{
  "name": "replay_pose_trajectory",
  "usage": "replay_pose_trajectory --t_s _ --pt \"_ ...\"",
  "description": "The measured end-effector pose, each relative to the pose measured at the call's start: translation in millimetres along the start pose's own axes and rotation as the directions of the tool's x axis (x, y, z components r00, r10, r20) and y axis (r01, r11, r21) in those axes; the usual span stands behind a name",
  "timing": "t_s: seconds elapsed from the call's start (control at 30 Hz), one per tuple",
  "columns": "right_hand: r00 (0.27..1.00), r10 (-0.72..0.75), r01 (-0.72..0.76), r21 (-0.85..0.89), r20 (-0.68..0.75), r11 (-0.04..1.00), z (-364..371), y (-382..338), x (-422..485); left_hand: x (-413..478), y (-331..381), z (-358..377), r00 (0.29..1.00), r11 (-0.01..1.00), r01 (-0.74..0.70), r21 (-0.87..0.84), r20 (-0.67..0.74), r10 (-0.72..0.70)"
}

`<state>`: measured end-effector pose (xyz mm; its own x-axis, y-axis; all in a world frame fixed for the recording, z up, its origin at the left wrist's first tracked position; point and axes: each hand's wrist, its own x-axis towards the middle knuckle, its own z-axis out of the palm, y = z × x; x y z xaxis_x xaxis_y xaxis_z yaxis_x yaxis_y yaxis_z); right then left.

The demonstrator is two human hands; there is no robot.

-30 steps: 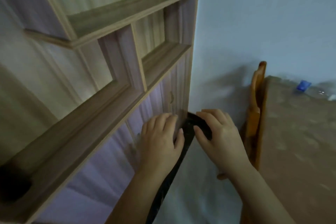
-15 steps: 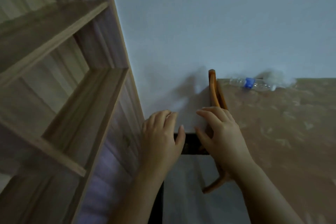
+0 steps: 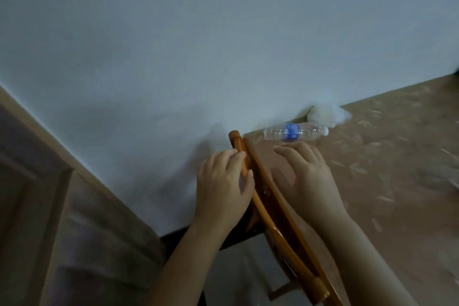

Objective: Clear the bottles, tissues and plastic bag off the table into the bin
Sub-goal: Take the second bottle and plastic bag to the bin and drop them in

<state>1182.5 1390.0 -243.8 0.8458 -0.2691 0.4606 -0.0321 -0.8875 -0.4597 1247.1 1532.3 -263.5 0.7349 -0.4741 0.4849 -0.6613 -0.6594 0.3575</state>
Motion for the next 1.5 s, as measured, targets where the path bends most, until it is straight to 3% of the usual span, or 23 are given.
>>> replay_pose_trajectory --t_s 0.27,0.67,0.83,1.03,1.5 --pt "0.982 0.169 -0.175 -0.077 -0.083 0.982 15.6 56.4 69.2 100.3 -10.5 58.3 0.992 0.992 -0.109 -0.064 0.061 0.113" --pt "0.881 0.433 -0.464 -0.176 -0.188 0.868 47.5 125.7 132.9 207.5 -28.6 156.8 0.914 0.922 -0.279 -0.268 0.221 0.340" --pt "0.836 0.510 -0.543 -0.179 -0.201 0.820 64.6 163.3 149.7 233.6 -32.9 198.5 0.883 0.909 -0.261 -0.324 0.300 0.360" --pt "0.805 0.567 -0.593 -0.188 -0.177 0.783 73.4 225.8 165.3 250.1 -26.9 251.5 0.850 0.918 -0.228 -0.325 0.394 0.350" --pt "0.826 0.552 -0.562 -0.223 -0.115 0.796 109.3 347.4 200.5 255.6 -25.5 336.9 0.805 0.951 -0.185 -0.249 0.516 0.292"
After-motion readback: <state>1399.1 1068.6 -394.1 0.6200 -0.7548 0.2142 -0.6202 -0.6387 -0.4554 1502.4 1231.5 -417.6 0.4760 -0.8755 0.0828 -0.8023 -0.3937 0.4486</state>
